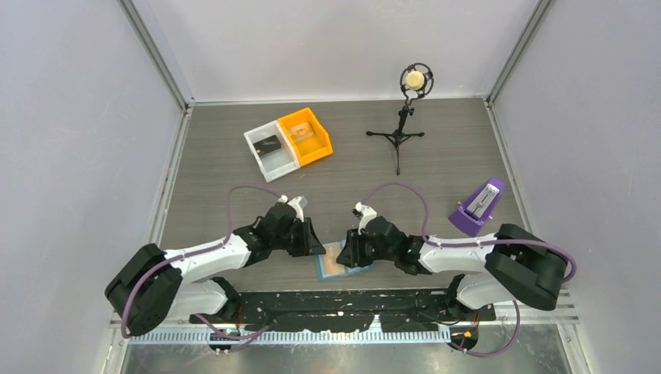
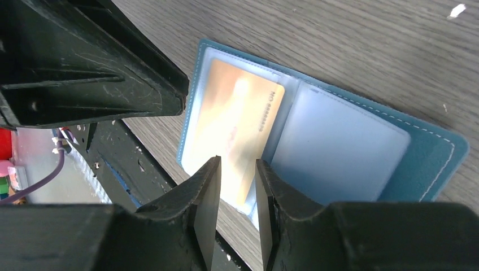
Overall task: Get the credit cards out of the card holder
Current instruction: Remove the credit card from the card holder.
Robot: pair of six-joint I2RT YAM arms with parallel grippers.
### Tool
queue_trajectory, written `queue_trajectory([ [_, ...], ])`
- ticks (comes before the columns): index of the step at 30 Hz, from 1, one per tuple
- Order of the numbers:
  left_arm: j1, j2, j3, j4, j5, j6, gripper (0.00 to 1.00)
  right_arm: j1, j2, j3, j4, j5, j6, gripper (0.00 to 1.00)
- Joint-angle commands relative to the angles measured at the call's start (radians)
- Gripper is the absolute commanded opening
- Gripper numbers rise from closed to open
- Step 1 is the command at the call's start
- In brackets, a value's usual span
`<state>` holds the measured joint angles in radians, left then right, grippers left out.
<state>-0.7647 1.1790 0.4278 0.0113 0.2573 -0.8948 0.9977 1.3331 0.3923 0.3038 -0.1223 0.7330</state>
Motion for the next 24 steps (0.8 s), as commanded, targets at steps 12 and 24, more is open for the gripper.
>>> queue_trajectory([
  [12, -0.026, 0.129, -0.029, 0.137, 0.004, -0.017, 0.12, -0.048, 0.025, -0.036, 0.066, -0.001, 0.031, 0.42],
  [24, -0.025, -0.091, 0.026, -0.091, -0.092, 0.003, 0.37, -0.023, -0.076, 0.069, -0.165, 0.101, -0.045, 0.60],
])
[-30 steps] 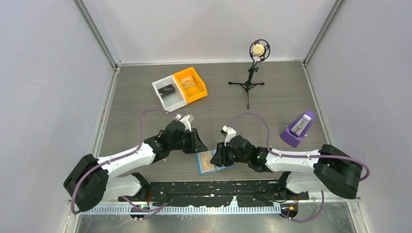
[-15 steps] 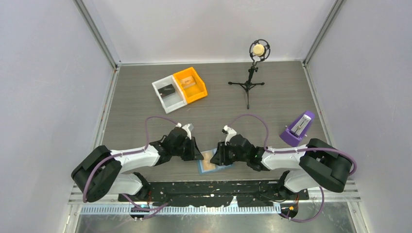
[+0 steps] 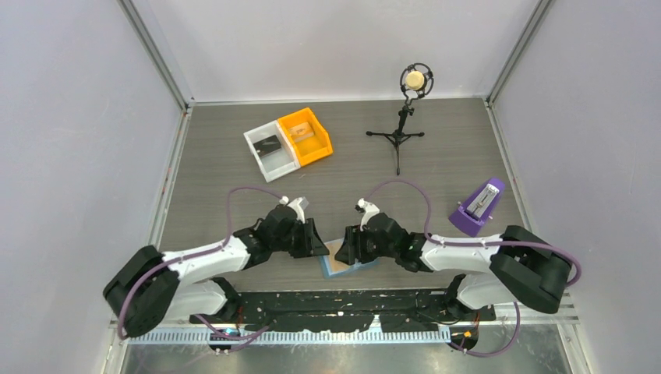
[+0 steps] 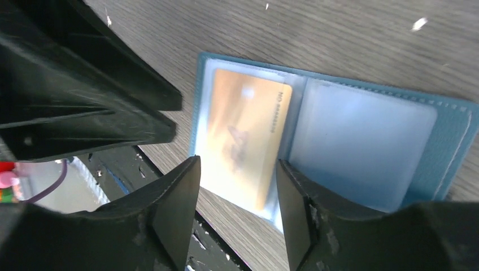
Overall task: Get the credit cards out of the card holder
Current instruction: Remove the credit card from the card holder.
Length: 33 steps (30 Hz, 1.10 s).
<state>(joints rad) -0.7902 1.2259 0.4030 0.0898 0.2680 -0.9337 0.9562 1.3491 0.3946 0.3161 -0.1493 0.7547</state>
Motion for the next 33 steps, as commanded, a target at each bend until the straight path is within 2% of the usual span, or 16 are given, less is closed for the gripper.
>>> queue_trajectory([
  [1, 0.004, -0.176, 0.068, -0.232, -0.143, 0.056, 0.39, 0.030, -0.104, 0.088, -0.224, 0.158, -0.070, 0.61],
  [7, 0.026, -0.403, 0.168, -0.565, -0.426, 0.135, 0.53, 0.097, -0.112, 0.187, -0.377, 0.306, -0.082, 0.71],
  [11, 0.031, -0.538, 0.193, -0.677, -0.515, 0.179, 0.64, 0.157, -0.059, 0.259, -0.433, 0.379, -0.105, 0.75],
  [14, 0.032, -0.605, 0.190, -0.725, -0.530, 0.182, 0.66, 0.203, -0.011, 0.320, -0.482, 0.451, -0.147, 0.75],
  [27, 0.033, -0.717, 0.105, -0.739, -0.489, 0.157, 0.65, 0.264, 0.199, 0.419, -0.532, 0.511, -0.159, 0.77],
  [29, 0.032, -0.725, 0.101, -0.739, -0.489, 0.157, 0.65, 0.264, 0.213, 0.414, -0.523, 0.507, -0.152, 0.75],
  [33, 0.032, -0.732, 0.093, -0.739, -0.488, 0.156, 0.65, 0.265, 0.217, 0.390, -0.483, 0.492, -0.138, 0.62],
])
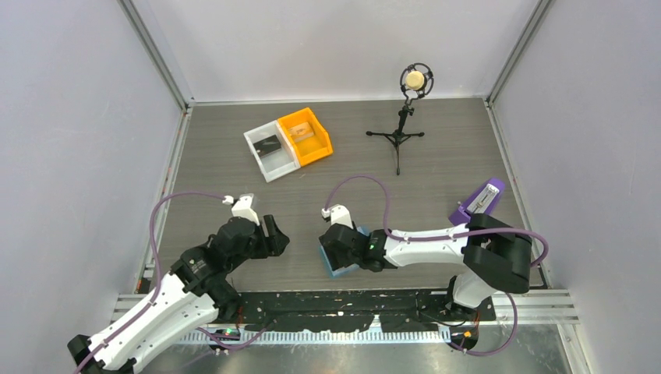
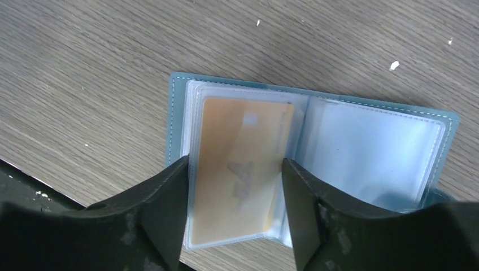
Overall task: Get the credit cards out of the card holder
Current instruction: Remove the credit card from the card holder.
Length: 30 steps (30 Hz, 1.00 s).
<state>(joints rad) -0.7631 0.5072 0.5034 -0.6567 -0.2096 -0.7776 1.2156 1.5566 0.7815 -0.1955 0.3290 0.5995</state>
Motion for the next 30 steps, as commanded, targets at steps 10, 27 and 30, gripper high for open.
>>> queue_trajectory([
  [10, 0.005, 0.007, -0.031, 0.052, 0.013, -0.013, 0.64, 0.005, -0.053, -0.045, 0.115, -0.051, 0.051, 0.57],
  [27, 0.005, 0.129, -0.072, 0.204, 0.116, -0.030, 0.62, -0.001, -0.128, -0.095, 0.150, -0.067, 0.078, 0.59],
  [30, 0.005, 0.149, -0.075, 0.222, 0.124, -0.032, 0.62, -0.001, -0.136, -0.102, 0.156, -0.065, 0.078, 0.51],
])
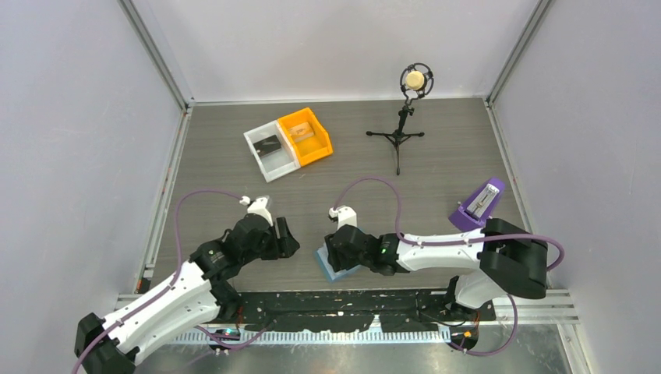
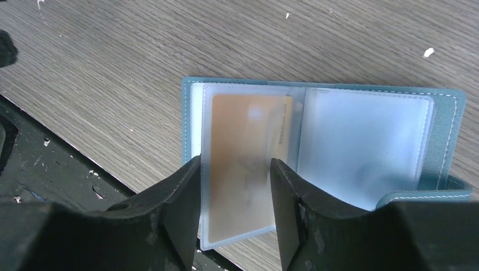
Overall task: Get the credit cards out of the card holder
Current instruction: Remove the credit card from the card holder.
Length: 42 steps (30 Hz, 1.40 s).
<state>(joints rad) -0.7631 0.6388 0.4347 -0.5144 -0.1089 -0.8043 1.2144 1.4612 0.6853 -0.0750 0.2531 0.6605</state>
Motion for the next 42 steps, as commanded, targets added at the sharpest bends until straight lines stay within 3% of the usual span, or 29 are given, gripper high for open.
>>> queue_trajectory([
  [1, 0.005, 0.024, -0.007, 0.085, 0.028, -0.006, 0.62, 0.000, -0.041, -0.009, 0.037, 0.009, 0.018, 0.50],
  [7, 0.005, 0.049, -0.009, 0.103, 0.035, -0.006, 0.61, 0.000, -0.052, -0.014, 0.049, -0.006, 0.026, 0.62],
  [8, 0.005, 0.053, -0.010, 0.106, 0.036, -0.006, 0.61, -0.001, -0.055, -0.016, 0.052, -0.007, 0.028, 0.61],
  [11, 0.005, 0.067, -0.018, 0.124, 0.043, -0.008, 0.61, -0.005, -0.064, -0.025, 0.065, -0.012, 0.027, 0.42],
  [13, 0.005, 0.077, -0.020, 0.135, 0.051, -0.010, 0.61, -0.006, -0.070, -0.033, 0.070, -0.013, 0.028, 0.34],
  [15, 0.005, 0.088, -0.021, 0.143, 0.057, -0.010, 0.61, -0.007, -0.076, -0.037, 0.071, -0.014, 0.031, 0.36],
  [17, 0.005, 0.098, -0.019, 0.149, 0.062, -0.010, 0.60, -0.007, -0.084, -0.039, 0.070, -0.016, 0.035, 0.49],
  [19, 0.005, 0.105, -0.019, 0.156, 0.064, -0.010, 0.60, -0.009, -0.094, -0.043, 0.070, -0.018, 0.038, 0.53],
  [20, 0.005, 0.109, -0.020, 0.159, 0.064, -0.010, 0.60, -0.009, -0.098, -0.046, 0.070, -0.018, 0.037, 0.50],
  [22, 0.005, 0.120, -0.022, 0.169, 0.070, -0.011, 0.60, -0.011, -0.106, -0.052, 0.070, -0.019, 0.035, 0.34],
  [24, 0.005, 0.130, -0.026, 0.180, 0.076, -0.012, 0.59, -0.016, -0.106, -0.055, 0.070, -0.023, 0.033, 0.29],
  [32, 0.005, 0.179, -0.038, 0.234, 0.104, -0.019, 0.58, -0.023, -0.117, -0.072, 0.109, -0.037, 0.040, 0.24],
  [42, 0.004, 0.290, -0.081, 0.485, 0.235, -0.057, 0.54, -0.044, -0.130, -0.100, 0.158, -0.084, 0.055, 0.21],
])
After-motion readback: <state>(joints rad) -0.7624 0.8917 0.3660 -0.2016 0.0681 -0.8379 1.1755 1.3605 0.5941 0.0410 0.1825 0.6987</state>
